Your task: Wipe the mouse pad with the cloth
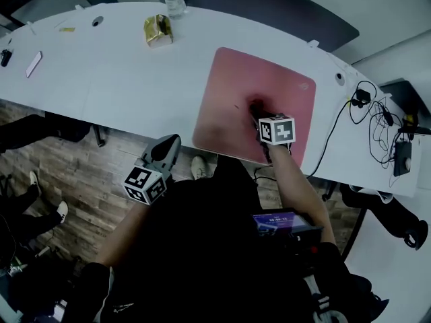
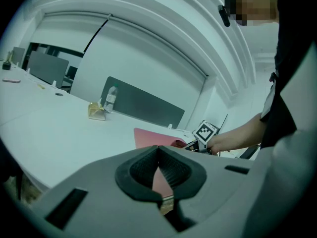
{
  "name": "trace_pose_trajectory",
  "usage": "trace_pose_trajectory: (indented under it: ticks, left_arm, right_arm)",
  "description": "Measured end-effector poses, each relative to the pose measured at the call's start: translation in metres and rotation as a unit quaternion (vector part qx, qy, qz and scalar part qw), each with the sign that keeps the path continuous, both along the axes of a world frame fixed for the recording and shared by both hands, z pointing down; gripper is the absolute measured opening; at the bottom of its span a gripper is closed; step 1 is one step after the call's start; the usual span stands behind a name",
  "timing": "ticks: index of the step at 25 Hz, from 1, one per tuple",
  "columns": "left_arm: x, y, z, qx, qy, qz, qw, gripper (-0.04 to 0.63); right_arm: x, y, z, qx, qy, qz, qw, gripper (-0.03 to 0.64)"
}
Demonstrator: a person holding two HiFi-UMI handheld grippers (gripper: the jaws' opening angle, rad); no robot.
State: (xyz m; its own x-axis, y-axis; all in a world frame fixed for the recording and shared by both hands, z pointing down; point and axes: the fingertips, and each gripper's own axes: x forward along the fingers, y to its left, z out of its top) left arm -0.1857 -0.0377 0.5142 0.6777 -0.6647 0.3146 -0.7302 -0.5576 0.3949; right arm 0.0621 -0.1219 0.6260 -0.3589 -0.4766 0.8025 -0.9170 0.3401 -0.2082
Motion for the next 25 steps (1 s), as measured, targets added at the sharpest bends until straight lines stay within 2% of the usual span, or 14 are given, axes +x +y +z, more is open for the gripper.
trace_pose_trajectory:
  ticks: [11, 17, 25]
  left_arm:
    - [-0.043, 0.011, 0.004, -0.006, 0.002, -0.066, 0.9978, 0.008]
    - [-0.068, 0.021, 0.005, -0.008, 0.002, -0.099, 0.9951, 0.008]
    - [-0.083, 0.025, 0.001, -0.004, 0.0, -0.12, 0.9928, 0.008]
  right_arm:
    - [-0.085, -0.018, 0.001, -0.01, -0.034, -0.07, 0.997, 0.118]
    - [-0.121, -0.022, 0.001, -0.013, -0.059, -0.087, 0.994, 0.118]
    - [-0.169, -0.023, 0.0, -0.017, -0.09, -0.114, 0.989, 0.118]
